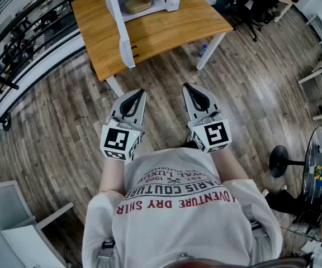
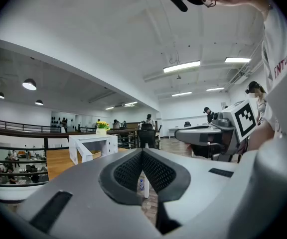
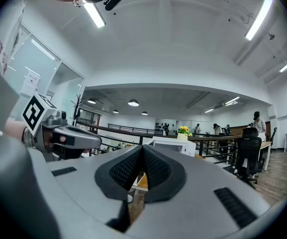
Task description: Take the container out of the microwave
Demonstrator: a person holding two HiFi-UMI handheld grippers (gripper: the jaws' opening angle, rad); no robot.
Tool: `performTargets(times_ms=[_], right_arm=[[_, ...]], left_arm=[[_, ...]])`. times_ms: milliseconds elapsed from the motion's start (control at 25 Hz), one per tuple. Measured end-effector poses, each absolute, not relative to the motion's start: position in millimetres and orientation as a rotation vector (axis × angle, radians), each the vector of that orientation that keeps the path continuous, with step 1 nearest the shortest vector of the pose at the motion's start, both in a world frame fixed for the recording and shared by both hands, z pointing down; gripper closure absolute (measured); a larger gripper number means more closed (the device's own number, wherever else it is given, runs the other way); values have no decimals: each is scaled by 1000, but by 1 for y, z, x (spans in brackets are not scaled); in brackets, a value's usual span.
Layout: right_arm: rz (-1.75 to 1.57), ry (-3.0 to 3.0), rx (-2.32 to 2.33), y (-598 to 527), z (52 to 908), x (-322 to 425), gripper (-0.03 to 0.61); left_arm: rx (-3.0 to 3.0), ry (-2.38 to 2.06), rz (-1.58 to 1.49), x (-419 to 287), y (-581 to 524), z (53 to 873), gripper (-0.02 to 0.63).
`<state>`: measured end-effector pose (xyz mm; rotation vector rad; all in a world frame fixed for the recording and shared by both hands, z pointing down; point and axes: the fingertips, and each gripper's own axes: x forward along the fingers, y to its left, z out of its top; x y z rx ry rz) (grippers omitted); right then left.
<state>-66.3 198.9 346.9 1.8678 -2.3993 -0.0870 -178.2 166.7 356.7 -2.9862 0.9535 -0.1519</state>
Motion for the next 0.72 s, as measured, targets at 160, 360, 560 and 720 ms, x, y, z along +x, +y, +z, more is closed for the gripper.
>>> performTargets(times_ms=[160, 360, 560, 720], right_arm=[[-82, -2400, 1867, 195, 348, -67, 551], [-69, -2406, 1867, 193, 351, -66, 551], [-50, -2411, 1868, 191, 354, -67, 551], [-76, -2413, 1888, 187, 352, -64, 551]], left_arm=[[-2986, 955, -145, -179, 162, 356, 600], [-2988, 947, -145, -179, 160, 357, 600], [-2996, 956, -134, -180, 157, 358, 600], [-3005, 984, -132, -183, 149, 362, 600]])
